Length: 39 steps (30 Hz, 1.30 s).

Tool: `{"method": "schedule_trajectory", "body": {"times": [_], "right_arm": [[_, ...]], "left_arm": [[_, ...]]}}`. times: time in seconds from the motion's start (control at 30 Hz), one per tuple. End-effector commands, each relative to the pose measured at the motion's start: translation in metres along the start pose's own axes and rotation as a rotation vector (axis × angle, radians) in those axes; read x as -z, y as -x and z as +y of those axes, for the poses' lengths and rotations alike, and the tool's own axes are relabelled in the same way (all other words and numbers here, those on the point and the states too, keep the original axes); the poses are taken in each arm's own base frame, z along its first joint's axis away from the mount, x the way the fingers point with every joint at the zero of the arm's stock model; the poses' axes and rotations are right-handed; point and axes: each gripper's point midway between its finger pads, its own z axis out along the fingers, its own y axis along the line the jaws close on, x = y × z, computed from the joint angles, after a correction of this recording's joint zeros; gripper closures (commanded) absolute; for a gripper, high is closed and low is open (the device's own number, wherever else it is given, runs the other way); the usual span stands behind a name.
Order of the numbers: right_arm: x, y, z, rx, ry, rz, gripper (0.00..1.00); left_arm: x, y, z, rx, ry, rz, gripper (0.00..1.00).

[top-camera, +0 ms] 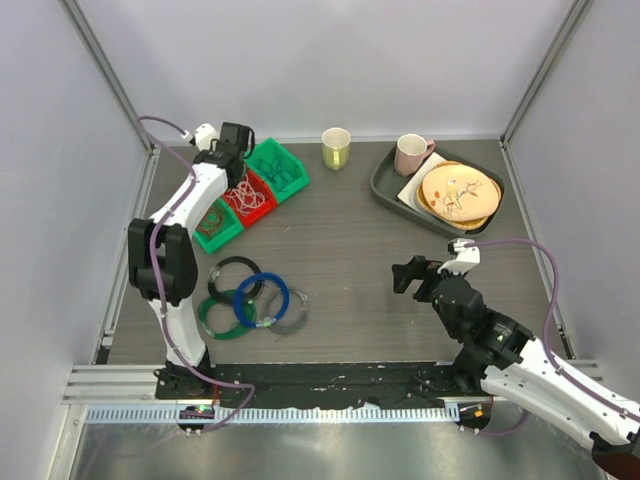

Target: Untangle the cables

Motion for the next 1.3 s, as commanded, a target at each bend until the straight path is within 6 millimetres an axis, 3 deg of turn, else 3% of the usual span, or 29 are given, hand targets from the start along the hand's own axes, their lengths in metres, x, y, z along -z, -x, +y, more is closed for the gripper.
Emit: {"method": "schedule_trajectory", "body": {"times": [0.0, 0.2, 0.37, 0.53, 0.63, 0.73, 0.77, 0.8, 0.87, 0.9, 1.0, 1.03, 1.1, 1.13, 1.17, 1.2, 1.23, 1.27], "right_arm": [[-0.001, 0.010, -0.005, -0.014, -0.051, -0.033, 0.02], [-0.003, 0.009, -0.010, 0.001, -0.088, -0.033, 0.02], [-0.005, 0.008, -0.009, 0.010, -0.092, -0.024, 0.02], [-0.006, 0.006, -0.008, 0.016, -0.088, -0.018, 0.02], [-0.006, 0.006, -0.008, 0.014, -0.085, -0.017, 0.02], [-0.005, 0.007, -0.008, -0.001, -0.083, -0.025, 0.02], [-0.004, 0.009, -0.008, -0.011, -0.081, -0.033, 0.02], [-0.004, 0.009, -0.008, -0.016, -0.080, -0.035, 0.02], [-0.003, 0.011, -0.008, -0.026, -0.080, -0.040, 0.02], [-0.003, 0.011, -0.009, -0.030, -0.081, -0.046, 0.02], [-0.003, 0.014, -0.011, -0.044, -0.097, -0.061, 0.02], [-0.003, 0.014, -0.013, -0.047, -0.105, -0.063, 0.02], [-0.004, 0.015, -0.016, -0.067, -0.129, -0.075, 0.02], [-0.004, 0.017, -0.020, -0.070, -0.153, -0.089, 0.02], [-0.004, 0.018, -0.021, -0.074, -0.165, -0.094, 0.02], [-0.004, 0.019, -0.023, -0.090, -0.177, -0.097, 0.02], [-0.005, 0.020, -0.025, -0.095, -0.193, -0.106, 0.02], [-0.005, 0.020, -0.026, -0.099, -0.203, -0.111, 0.02]], "left_arm": [[-0.008, 0.011, 0.003, -0.007, 0.088, -0.023, 1.00], [-0.027, -0.001, -0.002, -0.066, 0.113, 0.022, 0.99], [-0.028, -0.012, -0.006, -0.086, 0.088, 0.069, 0.77], [-0.013, -0.008, -0.015, -0.056, -0.018, 0.061, 0.61], [0.005, -0.004, -0.020, -0.039, -0.091, 0.067, 0.53], [0.031, 0.006, -0.023, -0.030, -0.156, 0.065, 0.34], [0.036, 0.005, -0.020, -0.034, -0.163, 0.067, 0.11], [0.056, 0.016, -0.022, -0.019, -0.202, 0.045, 0.00], [0.071, 0.014, -0.018, -0.036, -0.234, 0.041, 0.00], [0.095, 0.030, -0.019, -0.015, -0.282, -0.007, 0.00], [0.126, 0.028, -0.009, -0.041, -0.335, -0.023, 0.00], [0.153, 0.036, -0.006, -0.028, -0.391, -0.051, 0.00], [0.159, 0.016, 0.012, -0.050, -0.396, -0.040, 0.00], [0.181, 0.020, 0.022, -0.030, -0.440, -0.068, 0.00], [0.170, -0.009, 0.041, -0.059, -0.411, -0.026, 0.00], [0.175, -0.016, 0.046, -0.054, -0.442, -0.033, 0.00], [0.168, -0.040, 0.071, -0.062, -0.425, -0.016, 0.00], [0.168, -0.045, 0.077, -0.023, -0.442, -0.028, 0.00]]}}
